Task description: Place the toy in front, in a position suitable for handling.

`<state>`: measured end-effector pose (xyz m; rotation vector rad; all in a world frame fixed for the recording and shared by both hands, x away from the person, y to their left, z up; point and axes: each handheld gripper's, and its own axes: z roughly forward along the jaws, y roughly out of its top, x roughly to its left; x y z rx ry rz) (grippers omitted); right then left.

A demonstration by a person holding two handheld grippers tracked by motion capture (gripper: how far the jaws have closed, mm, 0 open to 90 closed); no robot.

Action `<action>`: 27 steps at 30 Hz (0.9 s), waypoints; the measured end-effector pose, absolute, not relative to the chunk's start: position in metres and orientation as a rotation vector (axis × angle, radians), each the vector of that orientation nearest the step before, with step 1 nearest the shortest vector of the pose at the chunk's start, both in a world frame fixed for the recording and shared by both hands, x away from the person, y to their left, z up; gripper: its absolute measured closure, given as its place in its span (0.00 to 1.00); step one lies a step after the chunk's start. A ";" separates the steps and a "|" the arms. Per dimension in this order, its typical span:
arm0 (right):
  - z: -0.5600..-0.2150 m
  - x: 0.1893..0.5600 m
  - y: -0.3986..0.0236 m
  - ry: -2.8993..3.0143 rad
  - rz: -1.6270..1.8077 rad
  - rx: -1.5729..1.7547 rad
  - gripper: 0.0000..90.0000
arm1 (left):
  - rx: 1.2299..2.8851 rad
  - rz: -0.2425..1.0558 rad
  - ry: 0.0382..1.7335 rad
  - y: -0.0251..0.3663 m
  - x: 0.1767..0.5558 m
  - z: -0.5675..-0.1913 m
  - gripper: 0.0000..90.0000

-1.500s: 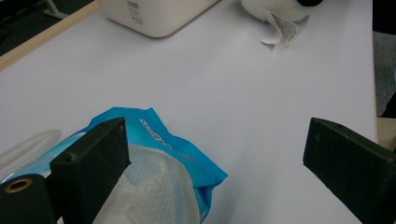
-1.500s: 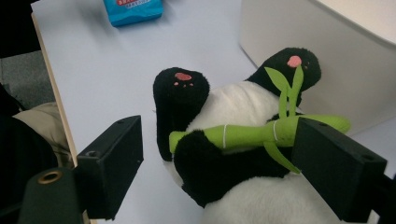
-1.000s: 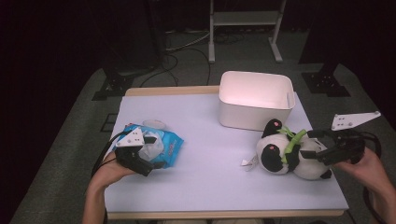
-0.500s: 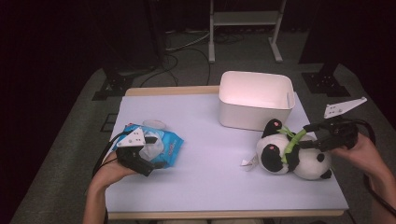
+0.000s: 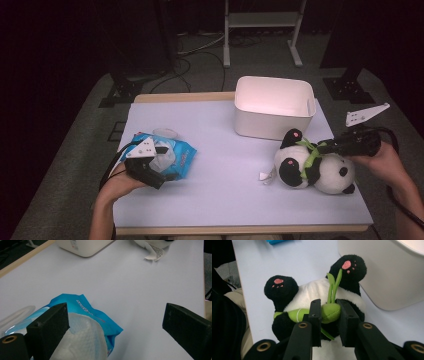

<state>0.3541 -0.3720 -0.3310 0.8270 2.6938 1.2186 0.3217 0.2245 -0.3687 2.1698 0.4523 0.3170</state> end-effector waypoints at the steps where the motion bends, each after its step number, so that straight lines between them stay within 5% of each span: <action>1: -0.330 0.353 -0.370 2.701 1.221 0.805 0.83 | 2.170 0.317 0.453 0.225 0.322 -0.369 0.07; 27: -0.302 0.342 -0.315 2.744 1.227 0.612 0.85 | 2.162 0.324 0.450 0.225 0.321 -0.367 0.04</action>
